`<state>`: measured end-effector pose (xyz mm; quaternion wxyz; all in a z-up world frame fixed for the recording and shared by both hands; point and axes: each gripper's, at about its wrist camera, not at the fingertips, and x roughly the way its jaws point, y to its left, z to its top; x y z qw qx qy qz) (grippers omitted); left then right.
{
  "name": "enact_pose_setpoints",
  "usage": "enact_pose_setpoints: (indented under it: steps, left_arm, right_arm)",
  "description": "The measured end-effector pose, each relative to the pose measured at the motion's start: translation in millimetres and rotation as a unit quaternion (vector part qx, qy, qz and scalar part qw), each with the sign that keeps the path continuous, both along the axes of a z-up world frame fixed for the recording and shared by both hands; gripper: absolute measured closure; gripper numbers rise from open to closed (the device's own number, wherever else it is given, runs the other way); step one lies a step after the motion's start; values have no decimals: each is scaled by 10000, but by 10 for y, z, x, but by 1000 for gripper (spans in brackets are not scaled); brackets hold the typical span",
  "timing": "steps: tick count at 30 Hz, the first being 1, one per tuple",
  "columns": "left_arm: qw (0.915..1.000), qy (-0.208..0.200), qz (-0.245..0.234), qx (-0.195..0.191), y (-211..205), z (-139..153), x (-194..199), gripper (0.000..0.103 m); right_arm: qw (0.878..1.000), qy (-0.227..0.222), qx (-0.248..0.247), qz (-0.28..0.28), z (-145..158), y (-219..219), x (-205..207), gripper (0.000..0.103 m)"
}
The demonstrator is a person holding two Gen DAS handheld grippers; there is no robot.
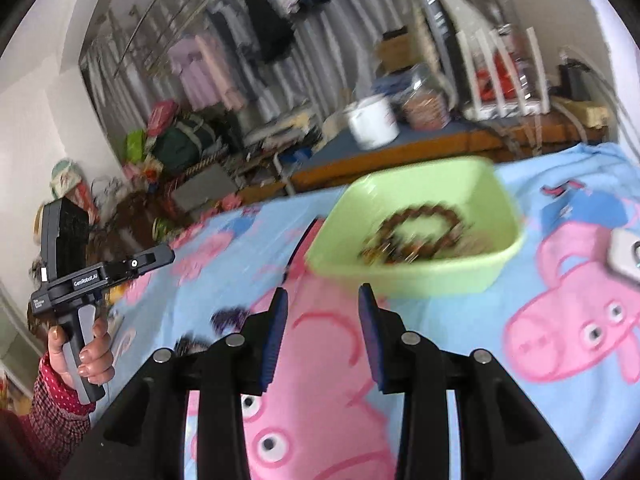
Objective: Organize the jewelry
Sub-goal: 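Withdraw both grippers from the basket, then grasp the purple bead necklace on the sheet with the right gripper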
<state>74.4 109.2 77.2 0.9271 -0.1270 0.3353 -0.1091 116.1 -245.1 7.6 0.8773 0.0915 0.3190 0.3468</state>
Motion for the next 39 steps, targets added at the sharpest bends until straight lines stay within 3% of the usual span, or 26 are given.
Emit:
enact_pose_setpoints:
  steps: [10, 18, 19, 24, 30, 39]
  left_arm:
    - [9981, 322, 352, -380, 439, -409, -345, 58]
    - [9981, 290, 247, -488, 387, -436, -381, 58]
    - [9982, 278, 233, -474, 377, -428, -389, 58]
    - [9984, 289, 196, -449, 368, -416, -384, 58]
    - [9983, 345, 61, -456, 260, -422, -323, 58]
    - [9949, 441, -897, 154, -567, -358, -124, 57]
  right_arm:
    - [9935, 486, -587, 840, -182, 920, 59, 98]
    - [9806, 429, -1386, 1316, -260, 1585, 307, 99]
    - [9796, 445, -1399, 1371, -275, 1564, 315, 103]
    - [9788, 358, -1557, 1284, -277, 1152, 164, 103]
    - [9860, 471, -1332, 885, -266, 426, -50, 103]
    - [9938, 443, -1022, -20, -295, -591, -377, 103]
